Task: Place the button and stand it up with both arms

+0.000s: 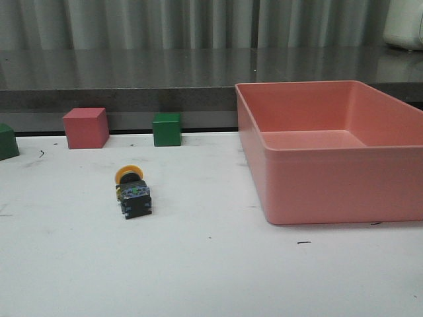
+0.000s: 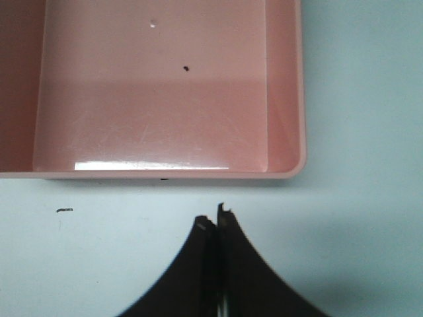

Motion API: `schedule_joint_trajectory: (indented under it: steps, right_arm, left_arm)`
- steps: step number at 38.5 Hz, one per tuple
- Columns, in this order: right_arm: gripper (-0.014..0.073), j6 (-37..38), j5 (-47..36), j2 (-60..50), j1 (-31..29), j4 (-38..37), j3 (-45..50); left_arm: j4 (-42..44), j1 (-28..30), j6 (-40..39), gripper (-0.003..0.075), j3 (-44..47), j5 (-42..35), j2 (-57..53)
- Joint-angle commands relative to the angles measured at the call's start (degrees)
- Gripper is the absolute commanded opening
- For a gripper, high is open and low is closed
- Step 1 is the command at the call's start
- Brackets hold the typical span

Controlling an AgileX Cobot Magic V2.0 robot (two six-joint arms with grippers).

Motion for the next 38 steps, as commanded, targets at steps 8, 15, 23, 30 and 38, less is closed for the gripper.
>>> schedule_joint_trajectory:
  steps: [8,15,23,30,38]
  right_arm:
    - [-0.0069,-0.8,-21.5,-22.9,-0.1,-1.6,18.7]
    - [-0.0069,-0.8,-25.4,-37.6,-0.1,-1.6,27.4]
    - [-0.0069,-0.8,-26.2,-48.3,-0.1,-3.1,29.2]
    - [-0.0069,-0.8,-26.1,-50.1,-0.1,-3.1,29.2]
    - [-0.0069,-0.8,-26.1,-50.1,0.1,-3.1,29.2]
  left_arm:
    - [-0.3,0.0,-0.4,0.0564,-2.1,-4.6,0.7]
    - [-0.3,0.0,-0.4,0.0564,-2.1,-4.6,0.7]
    - [-0.3,0.0,-0.4,0.0564,-2.1,-4.6,0.7]
    - [-0.3,0.0,-0.4,0.0564,-2.1,-4.6,0.7]
    - [-0.3,0.0,-0.4,0.0564,-2.1,-4.6,0.7]
